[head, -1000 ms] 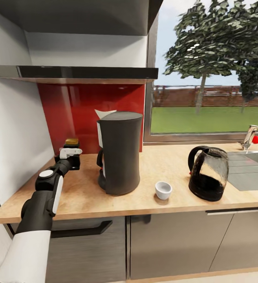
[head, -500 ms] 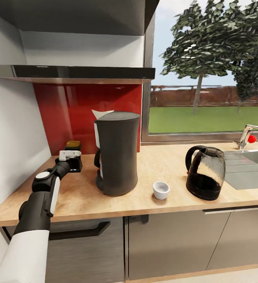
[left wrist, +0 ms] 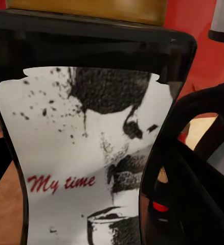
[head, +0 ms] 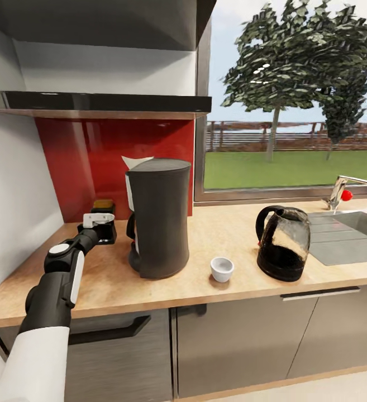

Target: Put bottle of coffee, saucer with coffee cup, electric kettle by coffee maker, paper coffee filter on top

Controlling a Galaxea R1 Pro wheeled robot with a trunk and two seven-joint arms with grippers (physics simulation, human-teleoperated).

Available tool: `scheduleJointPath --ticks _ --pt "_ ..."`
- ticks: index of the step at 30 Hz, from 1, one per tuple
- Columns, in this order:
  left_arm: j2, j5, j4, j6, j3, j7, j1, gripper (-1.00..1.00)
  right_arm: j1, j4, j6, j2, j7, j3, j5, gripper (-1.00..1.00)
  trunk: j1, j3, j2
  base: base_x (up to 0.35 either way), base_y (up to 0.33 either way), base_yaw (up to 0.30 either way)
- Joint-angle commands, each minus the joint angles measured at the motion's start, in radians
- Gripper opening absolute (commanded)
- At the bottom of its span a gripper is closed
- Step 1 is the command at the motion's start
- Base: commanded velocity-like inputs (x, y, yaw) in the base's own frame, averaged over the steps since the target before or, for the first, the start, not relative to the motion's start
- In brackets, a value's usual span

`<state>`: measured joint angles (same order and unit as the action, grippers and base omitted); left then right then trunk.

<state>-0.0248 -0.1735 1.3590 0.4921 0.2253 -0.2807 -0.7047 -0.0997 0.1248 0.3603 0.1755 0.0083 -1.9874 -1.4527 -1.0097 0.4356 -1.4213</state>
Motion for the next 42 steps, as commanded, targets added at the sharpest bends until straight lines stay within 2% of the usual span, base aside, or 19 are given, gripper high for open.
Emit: scheduleJointPath --ticks 1,9,10,11,15,33,42 --pt "-0.001 -0.011 0.003 0.003 0.004 -0.010 -0.001 -1.00 -0.001 0.003 0.003 0.001 0.001 -0.007 -0.011 1.00 0.000 0.001 -0.001 0.000 0.000 -0.075" --pt "-0.001 -0.011 0.025 0.003 0.025 -0.019 -0.001 -1.00 -0.001 0.003 0.003 0.001 0.000 -0.007 -0.011 1.00 0.000 0.001 -0.001 0.000 0.000 -0.017" --pt "-0.001 -0.011 0.029 0.003 0.032 -0.035 -0.001 -1.00 -0.001 0.003 0.003 0.001 0.000 -0.007 -0.011 1.00 0.000 0.001 -0.001 0.000 0.000 -0.002" --pt "-0.001 -0.012 0.034 0.003 0.071 -0.103 -0.001 -1.00 -0.001 0.003 0.003 0.001 0.000 -0.007 -0.011 1.00 0.000 0.001 -0.001 0.000 0.000 0.000" --pt "-0.001 -0.012 0.030 0.003 0.091 -0.130 -0.001 -1.00 -0.001 0.003 0.003 0.001 -0.001 -0.007 -0.011 1.00 0.000 0.001 -0.001 0.000 0.000 0.000" --pt "-0.003 -0.016 0.019 0.003 0.095 -0.135 -0.001 -1.00 -0.001 0.003 0.003 0.001 -0.001 -0.007 -0.011 1.00 0.000 0.001 -0.001 0.017 -0.013 0.000" --pt "-0.003 -0.017 0.019 0.003 0.095 -0.135 -0.001 -1.00 -0.001 0.003 0.003 0.001 -0.001 -0.007 -0.011 1.00 0.000 0.001 -0.001 0.019 -0.126 0.000"
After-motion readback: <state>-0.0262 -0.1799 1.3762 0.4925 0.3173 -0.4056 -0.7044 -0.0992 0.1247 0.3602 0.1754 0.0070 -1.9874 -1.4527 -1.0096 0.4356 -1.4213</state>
